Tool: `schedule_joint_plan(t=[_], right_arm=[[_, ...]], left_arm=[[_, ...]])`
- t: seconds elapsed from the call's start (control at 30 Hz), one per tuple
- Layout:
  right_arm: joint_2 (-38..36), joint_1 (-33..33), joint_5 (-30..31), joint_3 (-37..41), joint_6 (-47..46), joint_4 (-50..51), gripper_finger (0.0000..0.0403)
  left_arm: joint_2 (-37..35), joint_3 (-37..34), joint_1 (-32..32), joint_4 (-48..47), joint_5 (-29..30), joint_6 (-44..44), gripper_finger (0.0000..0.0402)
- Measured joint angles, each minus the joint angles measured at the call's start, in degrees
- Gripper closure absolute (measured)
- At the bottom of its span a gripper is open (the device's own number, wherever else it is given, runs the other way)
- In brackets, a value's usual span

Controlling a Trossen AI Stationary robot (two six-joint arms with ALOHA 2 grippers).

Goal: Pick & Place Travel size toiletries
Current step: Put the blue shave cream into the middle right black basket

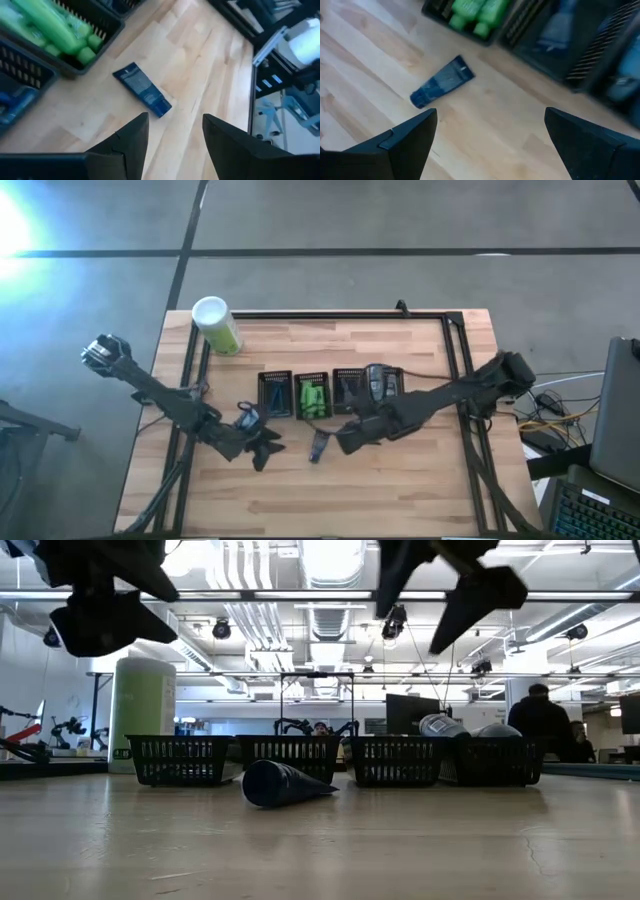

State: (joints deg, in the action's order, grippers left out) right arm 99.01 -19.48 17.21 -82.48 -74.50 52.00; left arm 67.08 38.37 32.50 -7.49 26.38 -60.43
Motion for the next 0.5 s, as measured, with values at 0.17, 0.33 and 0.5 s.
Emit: schedule_joint_plan(t=[0.17, 0.33, 0.5], right_arm=[[-6.95, -1.03, 1.68, 4.16, 0.25, 3.29, 0.0039], [-13.52, -1.53, 1.94, 10.7, 0.04, 3.28, 0.0039], [-19.11, -1.69, 2.04, 16.97, -0.35, 2.23, 0.0039]], left_arm=[[6.08, 3.66, -0.1, -0.02, 0.08, -3.72, 0.0212], [11.4, 7.94, -0.1, -0.35, 0.0, -9.46, 0.0212], [17.47, 13.18, -0.14, -0.62, 0.42, -12.15, 0.0212]])
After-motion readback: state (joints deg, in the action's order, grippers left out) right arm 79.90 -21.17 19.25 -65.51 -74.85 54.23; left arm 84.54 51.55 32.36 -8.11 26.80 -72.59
